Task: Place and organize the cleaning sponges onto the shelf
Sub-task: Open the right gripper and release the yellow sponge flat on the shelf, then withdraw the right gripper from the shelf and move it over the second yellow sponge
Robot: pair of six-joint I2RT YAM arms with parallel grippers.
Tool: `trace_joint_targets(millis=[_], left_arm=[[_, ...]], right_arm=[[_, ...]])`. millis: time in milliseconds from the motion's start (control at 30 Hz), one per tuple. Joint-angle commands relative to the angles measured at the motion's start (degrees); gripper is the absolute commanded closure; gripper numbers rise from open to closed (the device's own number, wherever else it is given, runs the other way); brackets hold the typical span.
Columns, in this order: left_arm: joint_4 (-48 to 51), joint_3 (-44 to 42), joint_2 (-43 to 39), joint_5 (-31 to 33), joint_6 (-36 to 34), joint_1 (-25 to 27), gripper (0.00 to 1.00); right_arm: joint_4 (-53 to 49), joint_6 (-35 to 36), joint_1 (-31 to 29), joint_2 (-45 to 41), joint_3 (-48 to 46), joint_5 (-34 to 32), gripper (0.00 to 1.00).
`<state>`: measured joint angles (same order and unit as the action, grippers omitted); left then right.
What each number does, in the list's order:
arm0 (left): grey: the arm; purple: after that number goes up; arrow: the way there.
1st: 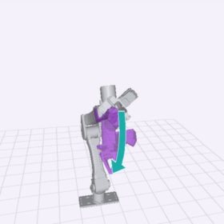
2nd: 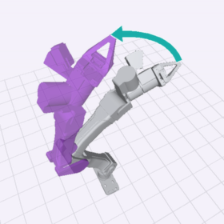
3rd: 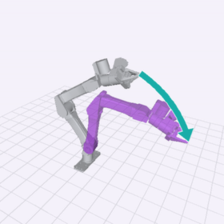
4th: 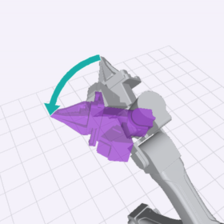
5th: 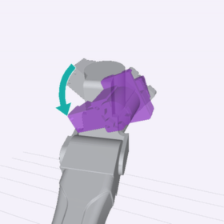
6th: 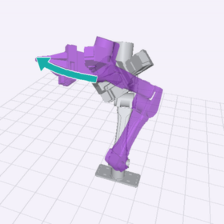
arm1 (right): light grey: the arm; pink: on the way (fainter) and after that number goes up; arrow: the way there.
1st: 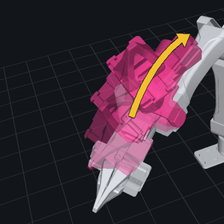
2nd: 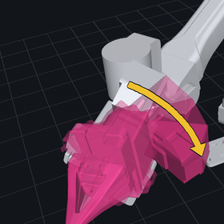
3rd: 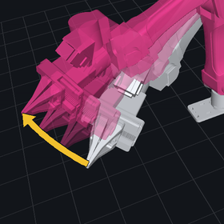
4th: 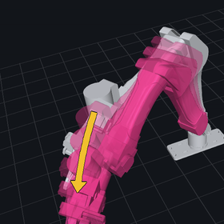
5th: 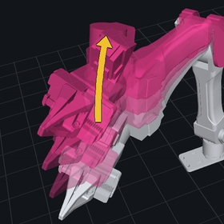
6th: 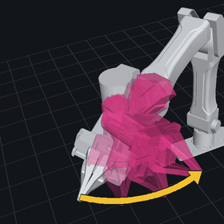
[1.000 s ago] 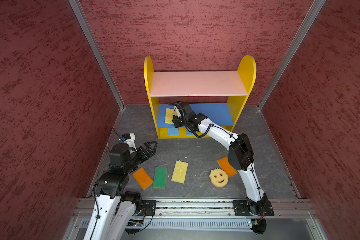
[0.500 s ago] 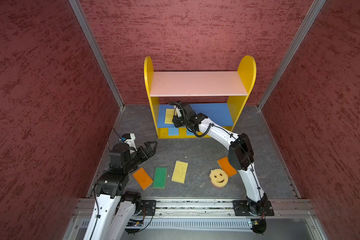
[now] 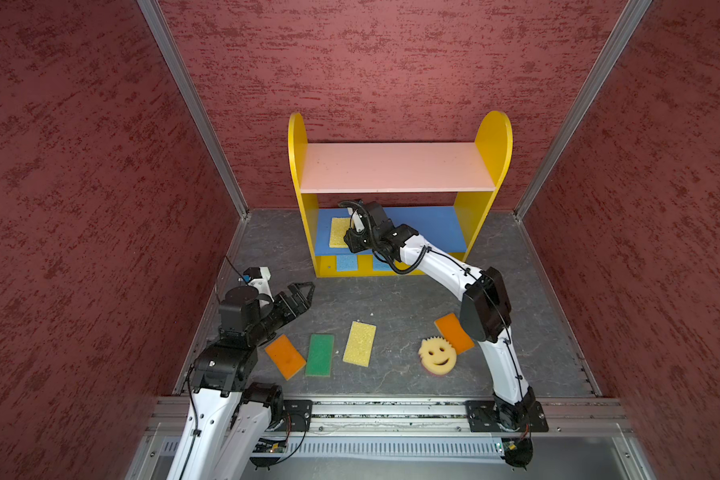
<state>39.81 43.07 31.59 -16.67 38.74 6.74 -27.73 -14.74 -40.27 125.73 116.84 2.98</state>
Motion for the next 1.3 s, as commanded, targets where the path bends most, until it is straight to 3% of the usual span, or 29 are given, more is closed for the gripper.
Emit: trace_joint_targets(millis=[0, 167, 367, 467, 633, 767, 967, 1267], left_arm=[[-0.6, 0.1, -0.4, -0.7, 0.1, -0.4, 0.0], [0.4, 1.2, -0.4, 0.2, -0.9, -0.4, 0.0], [2.2, 3.3, -0.2, 1.9, -1.9, -0.6, 0.0], [3.5, 4.2, 0.0, 2.4, -1.9, -0.7, 0.0], [7.0, 5.8, 0.5, 3.2, -1.9, -0.9, 0.0], [8.4, 6.4, -1.4, 6.0, -1.6, -1.1, 0.01], [6.7, 7.6, -1.9, 6.7, 0.1, -1.3, 0.0], [4.7, 7.5, -0.2, 4.2, 2.6, -1.5, 0.0]], right_arm=[[0.7, -0.9, 0.4, -4.1, 0.3, 2.1, 0.58], [1.3, -2.8, 0.3, -7.2, -3.2, 3.3, 0.58], [6.4, -6.3, -0.7, -14.8, -14.7, 5.4, 0.58], [7.2, -6.4, -3.3, -18.8, -20.0, 4.7, 0.53], [4.8, -7.1, -10.0, -24.7, -29.3, -1.8, 0.4], [4.9, -12.9, -16.0, -29.2, -38.9, -5.6, 0.34], [8.6, -23.2, -23.2, -33.3, -53.0, -5.5, 0.3], [12.5, -34.6, -25.7, -36.7, -64.8, -6.0, 0.28]])
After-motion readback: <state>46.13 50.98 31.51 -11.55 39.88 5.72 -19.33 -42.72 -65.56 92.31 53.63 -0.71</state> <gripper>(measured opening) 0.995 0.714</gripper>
